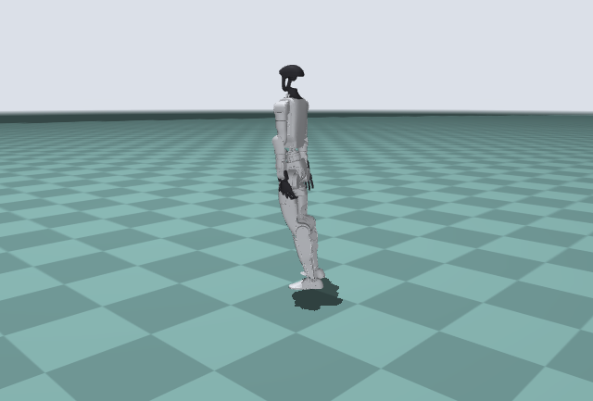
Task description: In place motions
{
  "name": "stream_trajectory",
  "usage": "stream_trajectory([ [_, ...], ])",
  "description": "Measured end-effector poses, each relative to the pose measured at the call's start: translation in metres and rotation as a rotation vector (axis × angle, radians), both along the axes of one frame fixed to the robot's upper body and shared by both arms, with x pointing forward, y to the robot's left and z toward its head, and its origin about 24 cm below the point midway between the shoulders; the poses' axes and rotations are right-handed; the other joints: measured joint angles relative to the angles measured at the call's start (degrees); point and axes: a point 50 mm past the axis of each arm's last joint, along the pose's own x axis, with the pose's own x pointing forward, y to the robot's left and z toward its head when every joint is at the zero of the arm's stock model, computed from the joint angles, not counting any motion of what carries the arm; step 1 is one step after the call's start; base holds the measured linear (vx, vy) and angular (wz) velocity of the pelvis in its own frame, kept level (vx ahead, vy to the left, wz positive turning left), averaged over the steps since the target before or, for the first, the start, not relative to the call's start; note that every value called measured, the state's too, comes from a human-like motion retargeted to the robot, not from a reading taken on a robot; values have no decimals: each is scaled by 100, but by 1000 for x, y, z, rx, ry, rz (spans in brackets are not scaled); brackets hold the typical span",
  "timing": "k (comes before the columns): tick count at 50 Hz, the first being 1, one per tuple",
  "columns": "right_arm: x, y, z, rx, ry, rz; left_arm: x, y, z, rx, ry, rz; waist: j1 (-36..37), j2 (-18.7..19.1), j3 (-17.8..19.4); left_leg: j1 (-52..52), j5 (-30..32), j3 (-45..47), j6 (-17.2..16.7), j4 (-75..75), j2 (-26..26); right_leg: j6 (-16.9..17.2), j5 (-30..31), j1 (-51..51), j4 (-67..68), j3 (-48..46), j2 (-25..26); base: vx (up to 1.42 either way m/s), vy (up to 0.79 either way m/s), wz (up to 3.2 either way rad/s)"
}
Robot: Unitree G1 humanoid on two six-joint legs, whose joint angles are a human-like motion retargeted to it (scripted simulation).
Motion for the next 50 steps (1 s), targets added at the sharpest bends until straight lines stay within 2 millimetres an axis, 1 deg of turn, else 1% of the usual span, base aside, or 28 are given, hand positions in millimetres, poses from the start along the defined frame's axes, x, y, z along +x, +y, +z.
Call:
stream_trajectory([
  [50,3,0,0,-2,-10,11,3,0,0,0,-11,1,41,7,90,-47,86,-33,22,-62,-44,-58,2,-10,-43,-33,31,0,0,0],
])
